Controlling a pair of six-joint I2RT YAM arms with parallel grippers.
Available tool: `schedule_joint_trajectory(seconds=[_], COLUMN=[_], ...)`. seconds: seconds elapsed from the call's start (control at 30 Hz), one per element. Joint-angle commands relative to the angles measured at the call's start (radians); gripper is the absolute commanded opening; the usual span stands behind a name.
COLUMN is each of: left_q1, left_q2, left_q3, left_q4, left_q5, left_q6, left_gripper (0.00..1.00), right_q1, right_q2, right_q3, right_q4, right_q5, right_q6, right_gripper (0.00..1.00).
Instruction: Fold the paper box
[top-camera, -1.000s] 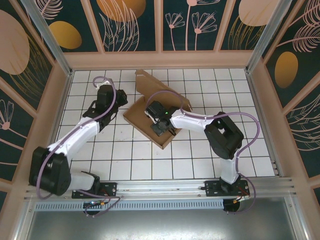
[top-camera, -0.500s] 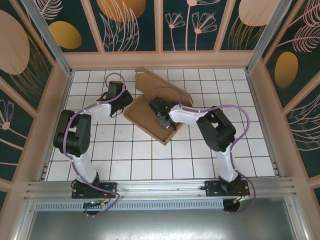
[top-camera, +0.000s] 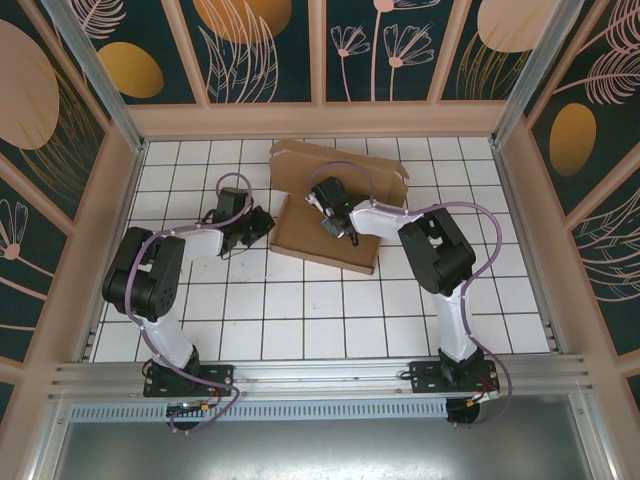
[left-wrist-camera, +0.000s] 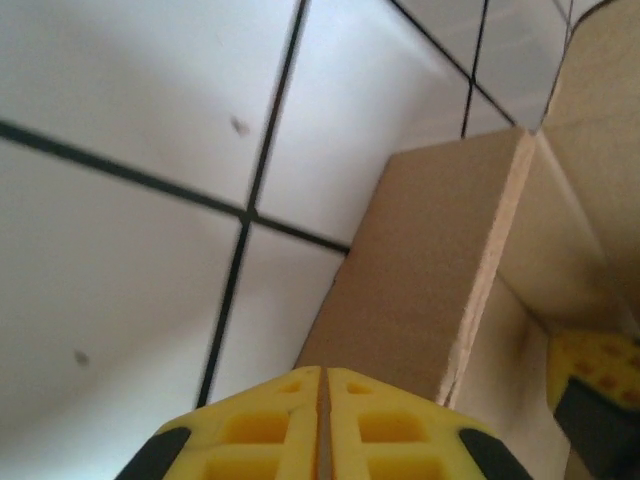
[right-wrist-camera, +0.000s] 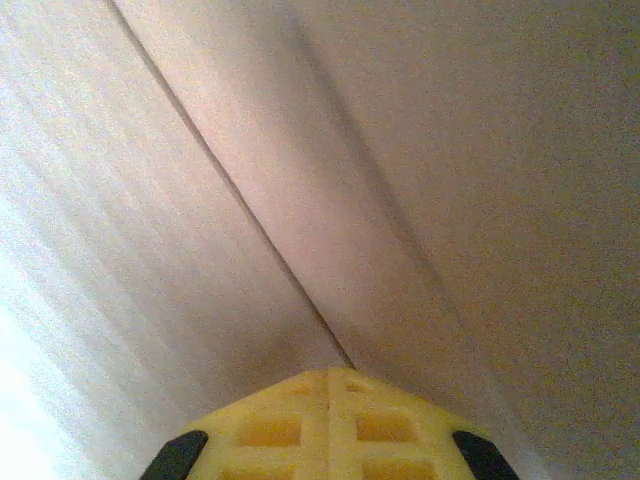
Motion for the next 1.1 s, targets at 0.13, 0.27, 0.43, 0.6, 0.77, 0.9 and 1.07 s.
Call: schedule_joint_trajectory(seconds=[0.13,0.27,0.43,0.6,0.77,0.9,1.07], left_q1=[-0.024,-0.028,-0.084,-0.150,-0.159,-0.171,-0.186], left_q2=[-0.204,-0.225,-0.117,0.027,0.080,0.101,0.131], left_q3=[-0.015,0.067,0.238,0.378,0.396,0.392,0.402], left_q4=[-0.161,-0.246,-0.375,-0.490,-0.515,-0.509,-0.505], left_q5=[-0.202,-0.260,-0.236,-0.278,-0.356,-0.395,-0.376], left_q6=[0.079,0.206,0.331,0.415,0.420,0.421,0.417], left_gripper=[0.30,0.35,0.36,0.41,0.43,0.45,0.45], right_q1=[0.008,0.006,0.002,-0.032,-0.119,-0.130,-0.190], right_q2=[-0.158,-0.281,-0.401,-0.503,-0.540,-0.545,-0.511], right_q3=[-0.013,-0.088,-0.179,-0.292,-0.383,-0.426,-0.457], right_q4=[0.099,0.074,-0.038,-0.102,-0.131,-0.123,-0.107], right_q5=[-0.045,-0.013,0.025,0.025,0.007,-0.006,-0.033], right_q6=[0.041,0.193,0.441,0.642,0.767,0.783,0.789], right_gripper=[0.07,0.22,0.41,0.53,0.58,0.58,0.58])
